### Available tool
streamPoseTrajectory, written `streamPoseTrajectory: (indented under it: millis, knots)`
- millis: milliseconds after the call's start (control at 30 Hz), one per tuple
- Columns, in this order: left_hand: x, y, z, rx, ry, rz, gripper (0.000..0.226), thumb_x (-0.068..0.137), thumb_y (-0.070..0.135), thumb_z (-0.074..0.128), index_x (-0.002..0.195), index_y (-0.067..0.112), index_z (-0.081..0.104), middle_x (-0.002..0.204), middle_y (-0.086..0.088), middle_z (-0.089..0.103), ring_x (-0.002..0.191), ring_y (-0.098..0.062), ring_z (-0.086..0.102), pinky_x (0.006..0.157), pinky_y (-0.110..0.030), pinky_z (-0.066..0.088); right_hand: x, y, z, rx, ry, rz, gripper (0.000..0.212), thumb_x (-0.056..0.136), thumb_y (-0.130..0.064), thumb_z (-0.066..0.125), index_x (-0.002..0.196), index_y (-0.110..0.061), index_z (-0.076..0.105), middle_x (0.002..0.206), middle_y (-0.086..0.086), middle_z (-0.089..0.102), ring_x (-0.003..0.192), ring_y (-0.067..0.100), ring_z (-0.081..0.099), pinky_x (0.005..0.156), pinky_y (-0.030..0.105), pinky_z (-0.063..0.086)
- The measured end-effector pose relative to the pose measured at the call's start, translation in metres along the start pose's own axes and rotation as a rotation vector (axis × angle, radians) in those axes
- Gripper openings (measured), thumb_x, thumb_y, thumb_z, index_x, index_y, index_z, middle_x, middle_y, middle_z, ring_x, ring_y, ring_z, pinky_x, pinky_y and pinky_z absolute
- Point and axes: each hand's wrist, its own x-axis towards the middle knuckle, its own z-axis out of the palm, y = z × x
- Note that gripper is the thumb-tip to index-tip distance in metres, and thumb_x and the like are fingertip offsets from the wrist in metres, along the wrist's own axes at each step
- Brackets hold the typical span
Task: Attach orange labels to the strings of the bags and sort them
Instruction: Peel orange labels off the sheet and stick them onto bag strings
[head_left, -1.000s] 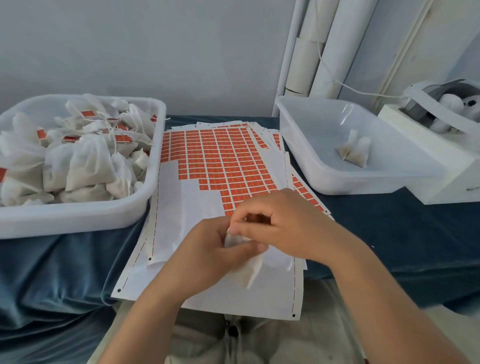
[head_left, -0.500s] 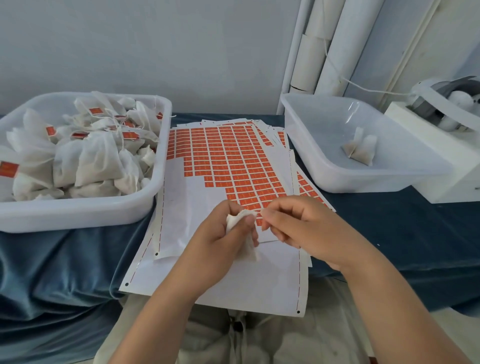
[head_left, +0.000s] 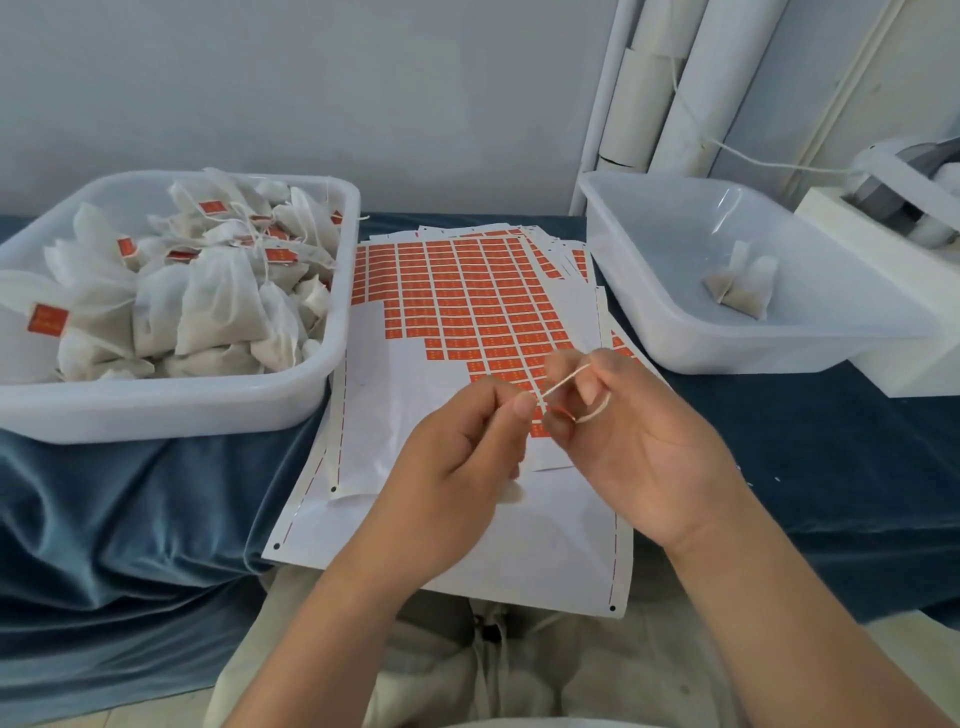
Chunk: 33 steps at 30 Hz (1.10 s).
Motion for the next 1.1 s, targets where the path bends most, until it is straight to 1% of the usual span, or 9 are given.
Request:
streamPoseTrajectory:
  millis: [100, 200, 333, 467, 533, 600, 733, 933, 1100]
  knots:
    - [-0.003, 0.002, 0.005, -0.032, -0.015, 0.044, 0.031, 0.112, 0.032, 0.043, 0.088, 0.028, 0.062, 0.084, 0.005, 0.07, 0.083, -0.014, 0.066, 0.075, -0.016, 0.051, -0.002, -0.003, 0.002, 0.129, -0.095, 0.013, 0.026, 0.09, -0.041, 0.078, 0.078, -0.02, 0.069, 0.134, 0.012, 0.068, 0.134, 0.033, 0.058, 0.103, 0.042, 0.051]
    - [-0.002, -0.003, 0.013, 0.011, -0.017, 0.049, 0.029, 0.111, 0.028, 0.044, 0.092, 0.021, 0.064, 0.087, 0.007, 0.07, 0.088, -0.019, 0.067, 0.078, -0.021, 0.053, -0.005, 0.0, 0.004, 0.292, -0.153, 0.025, 0.025, 0.097, -0.037, 0.069, 0.08, -0.019, 0.074, 0.115, 0.006, 0.077, 0.122, 0.025, 0.067, 0.092, 0.035, 0.053]
    - [-0.004, -0.007, 0.016, 0.236, 0.015, 0.114, 0.026, 0.107, 0.046, 0.049, 0.095, 0.031, 0.067, 0.084, 0.016, 0.067, 0.082, -0.014, 0.065, 0.068, -0.017, 0.048, -0.002, 0.001, 0.001, 0.318, -0.127, -0.024, 0.033, 0.105, -0.036, 0.055, 0.087, -0.021, 0.078, 0.089, -0.004, 0.077, 0.102, 0.016, 0.073, 0.112, 0.043, 0.045]
    - [-0.001, -0.011, 0.004, 0.63, -0.023, -0.046, 0.035, 0.101, 0.063, 0.045, 0.103, 0.039, 0.071, 0.092, 0.024, 0.069, 0.085, 0.001, 0.066, 0.072, -0.014, 0.051, 0.001, -0.015, -0.019, 0.399, 0.058, -0.064, 0.021, 0.096, -0.041, 0.07, 0.086, -0.023, 0.072, 0.067, -0.006, 0.059, 0.059, 0.006, 0.055, 0.071, 0.025, 0.055]
    - [0.001, -0.017, -0.002, 0.814, -0.166, -0.184, 0.041, 0.106, 0.054, 0.044, 0.088, 0.029, 0.072, 0.083, 0.015, 0.071, 0.074, -0.004, 0.065, 0.071, -0.02, 0.052, 0.0, -0.023, -0.032, 0.045, 0.194, -0.053, 0.028, 0.092, -0.051, 0.072, 0.084, -0.024, 0.07, 0.063, -0.006, 0.053, 0.051, 0.006, 0.045, 0.056, 0.02, 0.047]
    - [-0.001, -0.019, -0.001, 0.83, -0.293, -0.301, 0.043, 0.109, 0.047, 0.044, 0.083, 0.024, 0.071, 0.078, 0.007, 0.071, 0.073, -0.008, 0.066, 0.076, -0.025, 0.054, 0.001, -0.021, -0.041, -0.531, 0.36, -0.006, 0.031, 0.094, -0.059, 0.067, 0.085, -0.03, 0.072, 0.065, -0.01, 0.062, 0.052, 0.007, 0.057, 0.057, 0.017, 0.049]
    - [-0.008, -0.019, 0.003, 1.033, -0.348, -0.172, 0.037, 0.111, 0.047, 0.032, 0.132, 0.04, 0.062, 0.099, 0.011, 0.071, 0.092, -0.01, 0.067, 0.083, -0.028, 0.055, 0.011, 0.007, -0.048, -1.229, 0.306, 0.043, 0.027, 0.101, -0.054, 0.059, 0.09, -0.034, 0.074, 0.089, -0.022, 0.075, 0.08, -0.009, 0.07, 0.074, 0.016, 0.05]
    - [-0.013, -0.028, 0.011, 1.207, -0.305, -0.28, 0.073, 0.107, 0.063, 0.026, 0.166, 0.029, 0.0, 0.109, 0.006, 0.068, 0.087, -0.014, 0.061, 0.071, -0.03, 0.045, 0.022, 0.038, -0.058, -1.552, 0.219, 0.088, 0.033, 0.103, -0.05, 0.057, 0.075, -0.034, 0.065, 0.079, -0.019, 0.066, 0.07, 0.003, 0.062, 0.069, 0.012, 0.037]
    - [-0.008, -0.028, 0.0, 1.146, -0.207, -0.237, 0.052, 0.102, 0.071, 0.035, 0.147, 0.05, 0.048, 0.117, 0.015, 0.07, 0.106, -0.01, 0.065, 0.078, -0.027, 0.044, 0.02, 0.035, -0.062, -1.535, 0.169, 0.063, 0.031, 0.103, -0.05, 0.057, 0.093, -0.029, 0.077, 0.094, -0.021, 0.071, 0.079, 0.001, 0.065, 0.071, 0.009, 0.036]
